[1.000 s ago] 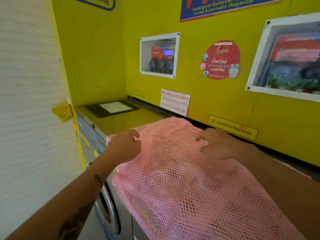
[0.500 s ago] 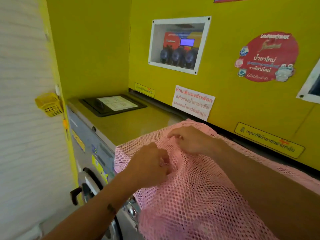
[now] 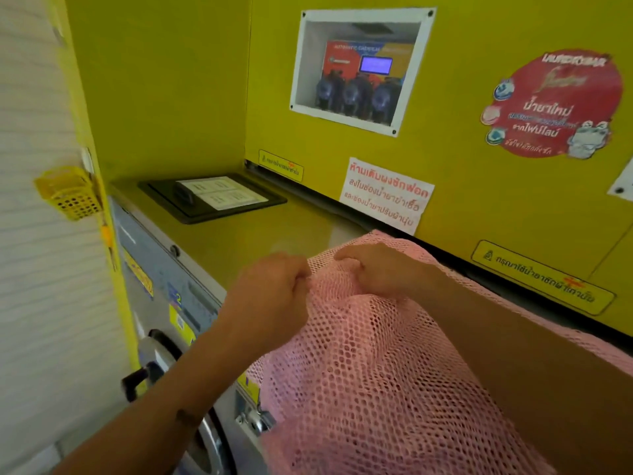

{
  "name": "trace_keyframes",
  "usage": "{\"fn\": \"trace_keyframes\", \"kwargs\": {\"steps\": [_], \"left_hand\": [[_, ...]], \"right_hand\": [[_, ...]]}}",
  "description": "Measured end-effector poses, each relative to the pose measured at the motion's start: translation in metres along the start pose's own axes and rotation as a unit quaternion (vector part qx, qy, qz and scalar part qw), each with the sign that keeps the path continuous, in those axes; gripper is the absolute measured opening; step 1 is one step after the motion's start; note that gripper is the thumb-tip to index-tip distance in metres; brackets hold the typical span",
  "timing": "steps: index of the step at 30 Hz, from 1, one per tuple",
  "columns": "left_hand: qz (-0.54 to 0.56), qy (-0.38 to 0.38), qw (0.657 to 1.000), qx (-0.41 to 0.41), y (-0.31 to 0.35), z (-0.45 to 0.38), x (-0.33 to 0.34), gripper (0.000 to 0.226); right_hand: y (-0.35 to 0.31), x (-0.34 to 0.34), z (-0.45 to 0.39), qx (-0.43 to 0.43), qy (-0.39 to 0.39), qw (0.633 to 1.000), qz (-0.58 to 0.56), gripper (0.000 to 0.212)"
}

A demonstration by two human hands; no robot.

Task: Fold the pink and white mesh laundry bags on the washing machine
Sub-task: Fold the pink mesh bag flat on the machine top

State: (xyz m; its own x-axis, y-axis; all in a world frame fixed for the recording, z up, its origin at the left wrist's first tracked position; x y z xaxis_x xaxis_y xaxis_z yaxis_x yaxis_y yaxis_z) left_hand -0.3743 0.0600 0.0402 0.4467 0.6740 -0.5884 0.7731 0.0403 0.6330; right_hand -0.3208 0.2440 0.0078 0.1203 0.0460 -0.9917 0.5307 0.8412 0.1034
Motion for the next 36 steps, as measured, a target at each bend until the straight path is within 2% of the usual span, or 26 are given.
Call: {"fn": "trace_keyframes", "kwargs": {"steps": [4,7,9,11,13,16,19,23,26,30,34,36], "left_hand": [[0.005,-0.028,0.999,-0.029,-0.012,-0.018,-0.017,0.011],[-0.037,-0.016,0.999,-0.034,-0.021,-0.03,-0.038,0.01],[-0.082,-0.016,0.995,-0.05,-0.037,-0.035,-0.048,0.016],[-0.144,-0.031,0.985,-0.088,-0.058,-0.037,-0.051,0.034],[-0.146,-0.03,0.984,-0.101,-0.066,-0.033,-0.049,0.045],[-0.079,-0.074,0.993,-0.053,-0.046,-0.023,-0.018,0.045],[-0.051,-0.138,0.989,-0.021,-0.032,-0.011,0.025,0.04],[-0.053,-0.106,0.992,-0.043,-0.041,-0.024,0.035,0.034],[-0.081,-0.118,0.989,-0.044,-0.045,-0.034,0.042,0.031],[-0.083,-0.102,0.989,-0.069,-0.055,-0.043,0.043,0.037],[-0.14,-0.104,0.978,-0.117,-0.072,-0.061,0.041,0.04],[-0.131,-0.098,0.978,-0.127,-0.076,-0.07,0.039,0.039]], "right_hand": [[-0.002,-0.005,-0.012,0.017,0.062,0.998,0.016,0.015],[0.013,-0.022,-0.016,0.077,0.151,0.985,-0.026,0.019],[0.019,-0.031,-0.015,0.092,0.176,0.977,-0.075,0.021],[0.019,-0.03,-0.016,0.088,0.154,0.979,-0.103,0.024],[0.025,-0.022,-0.017,0.109,0.125,0.982,-0.091,0.039],[0.039,-0.01,-0.018,0.137,0.097,0.983,-0.074,0.05],[0.053,0.002,-0.02,0.149,0.078,0.984,-0.056,0.051],[0.085,0.01,-0.017,0.258,0.071,0.963,-0.037,0.068],[0.105,0.018,-0.017,0.308,0.05,0.949,-0.052,0.055],[0.114,0.012,-0.022,0.298,0.103,0.945,-0.088,0.024],[0.127,0.014,-0.02,0.336,0.104,0.934,-0.065,0.045],[0.132,0.017,-0.022,0.339,0.088,0.934,-0.071,0.04]]}}
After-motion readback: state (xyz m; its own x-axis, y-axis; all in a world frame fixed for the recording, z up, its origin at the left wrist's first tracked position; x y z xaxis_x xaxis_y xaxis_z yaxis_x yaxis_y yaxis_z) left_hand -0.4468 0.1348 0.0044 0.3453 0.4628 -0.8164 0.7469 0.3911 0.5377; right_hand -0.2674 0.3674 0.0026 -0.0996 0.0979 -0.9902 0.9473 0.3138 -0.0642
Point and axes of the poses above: each hand's wrist, its own z-axis away from the middle knuckle, its own x-axis out of the palm, y = z × x, the point moved 10 cm from there along -z, towards the middle knuckle, and after that the axes turned 12 degrees about z, right-handed, at the moved point
